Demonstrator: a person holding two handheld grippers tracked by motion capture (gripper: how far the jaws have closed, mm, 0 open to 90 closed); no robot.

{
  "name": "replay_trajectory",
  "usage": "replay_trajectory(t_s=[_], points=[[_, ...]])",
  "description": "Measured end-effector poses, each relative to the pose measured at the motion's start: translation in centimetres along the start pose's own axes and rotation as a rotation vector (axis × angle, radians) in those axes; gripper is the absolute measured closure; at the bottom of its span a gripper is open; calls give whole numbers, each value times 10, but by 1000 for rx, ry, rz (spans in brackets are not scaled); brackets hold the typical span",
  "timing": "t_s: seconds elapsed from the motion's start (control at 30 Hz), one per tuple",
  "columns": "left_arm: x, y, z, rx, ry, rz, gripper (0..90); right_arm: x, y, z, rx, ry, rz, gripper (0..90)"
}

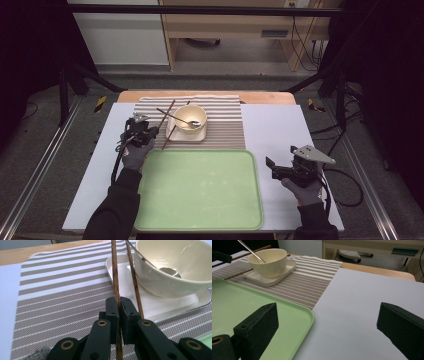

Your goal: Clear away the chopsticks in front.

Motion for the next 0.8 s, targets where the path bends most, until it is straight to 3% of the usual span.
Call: replay_trajectory(t_s=[0.53,0.8], points=[[-10,46,24,37,25,-20,850,-1,2,-1,3,4,3,41],[-14,66,39,34,24,-36,850,-2,3,-1,1,11,1,38]])
Point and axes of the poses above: each handheld gripper's, and its own axes: y roughly backward along the jaws, z roughly out of its underside, x roughly to its right, the point moved 5 cm from there along -y, roughly forward along the jaws, and after that the axes turned 3 degrees about -z, right-handed, at the moved point
